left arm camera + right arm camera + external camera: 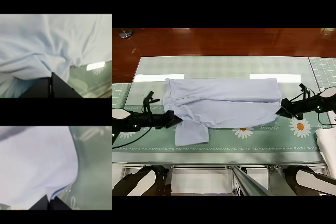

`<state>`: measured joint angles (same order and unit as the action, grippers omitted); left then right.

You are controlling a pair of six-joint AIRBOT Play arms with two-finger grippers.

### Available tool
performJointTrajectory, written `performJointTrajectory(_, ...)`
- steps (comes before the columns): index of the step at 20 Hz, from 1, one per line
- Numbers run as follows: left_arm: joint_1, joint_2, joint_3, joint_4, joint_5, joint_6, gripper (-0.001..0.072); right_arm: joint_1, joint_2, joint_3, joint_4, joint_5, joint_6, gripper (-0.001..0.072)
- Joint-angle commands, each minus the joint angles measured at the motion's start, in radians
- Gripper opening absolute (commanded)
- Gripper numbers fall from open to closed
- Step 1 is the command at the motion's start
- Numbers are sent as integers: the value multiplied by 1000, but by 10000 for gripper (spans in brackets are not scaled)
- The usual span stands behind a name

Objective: Fold the shirts.

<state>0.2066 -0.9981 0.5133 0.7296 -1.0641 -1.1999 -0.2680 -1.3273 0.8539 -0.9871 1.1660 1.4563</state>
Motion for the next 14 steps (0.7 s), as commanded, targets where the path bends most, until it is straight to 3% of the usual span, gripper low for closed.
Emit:
performJointTrajectory(1,-5,-6,106,-36,156,-9,22,0,-19,116,3,-3,4,17)
performJointTrajectory(4,-26,-92,180,-102,306,-8,22,35,-69,188,40,-91,6,17)
performJointTrajectory(10,-19,-436,474,-103,206,-29,22,34,-241,388,91,-125,11,17)
performJointTrajectory(14,-20,-608,681,-102,162,-87,22,35,-369,514,130,-120,25,17)
